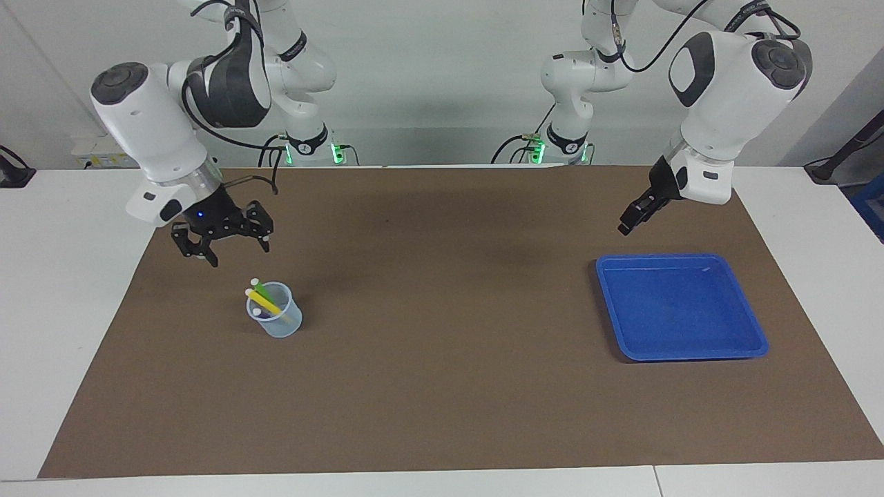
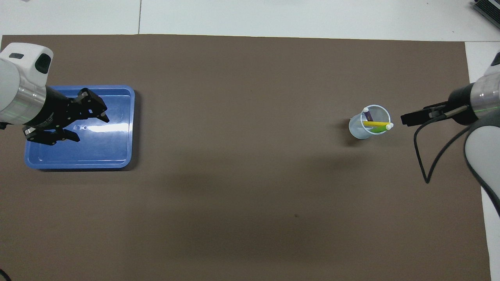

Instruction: Transfer and insert pens with both arms

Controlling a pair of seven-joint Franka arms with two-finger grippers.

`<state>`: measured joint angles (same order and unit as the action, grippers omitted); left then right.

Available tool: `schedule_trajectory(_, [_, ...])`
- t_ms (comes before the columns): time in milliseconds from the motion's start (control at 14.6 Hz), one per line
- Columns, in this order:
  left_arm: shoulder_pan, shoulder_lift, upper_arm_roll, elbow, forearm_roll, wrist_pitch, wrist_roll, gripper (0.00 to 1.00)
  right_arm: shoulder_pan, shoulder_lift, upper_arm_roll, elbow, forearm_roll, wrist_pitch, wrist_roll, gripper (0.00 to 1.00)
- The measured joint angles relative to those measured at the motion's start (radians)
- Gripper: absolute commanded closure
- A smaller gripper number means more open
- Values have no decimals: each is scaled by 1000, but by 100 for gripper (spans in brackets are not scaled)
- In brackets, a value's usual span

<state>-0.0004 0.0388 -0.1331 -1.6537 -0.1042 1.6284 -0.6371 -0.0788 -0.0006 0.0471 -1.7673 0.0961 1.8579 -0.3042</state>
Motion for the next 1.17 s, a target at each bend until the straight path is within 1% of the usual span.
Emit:
schedule_trajectory(69, [0, -10, -1, 0, 0, -25, 25, 0, -3, -17, 0, 1, -3, -21, 0, 0])
schedule_trajectory(206, [4, -32, -1, 0, 1, -65, 136, 0, -4, -43, 0, 1, -15, -57, 0, 0])
schedule_trajectory(412, [20, -56, 0, 0, 24, -95, 256, 0, -3, -60, 2, 0, -39, -87, 10, 0])
schedule_trajectory(618, [20, -65, -3, -4, 39, -96, 293, 0, -2, -60, 8, -2, -41, -89, 30, 0])
schedule_trajectory(1167, [20, -67, -7, -19, 39, -92, 314, 0, -6, -60, 5, -2, -42, -104, 39, 0])
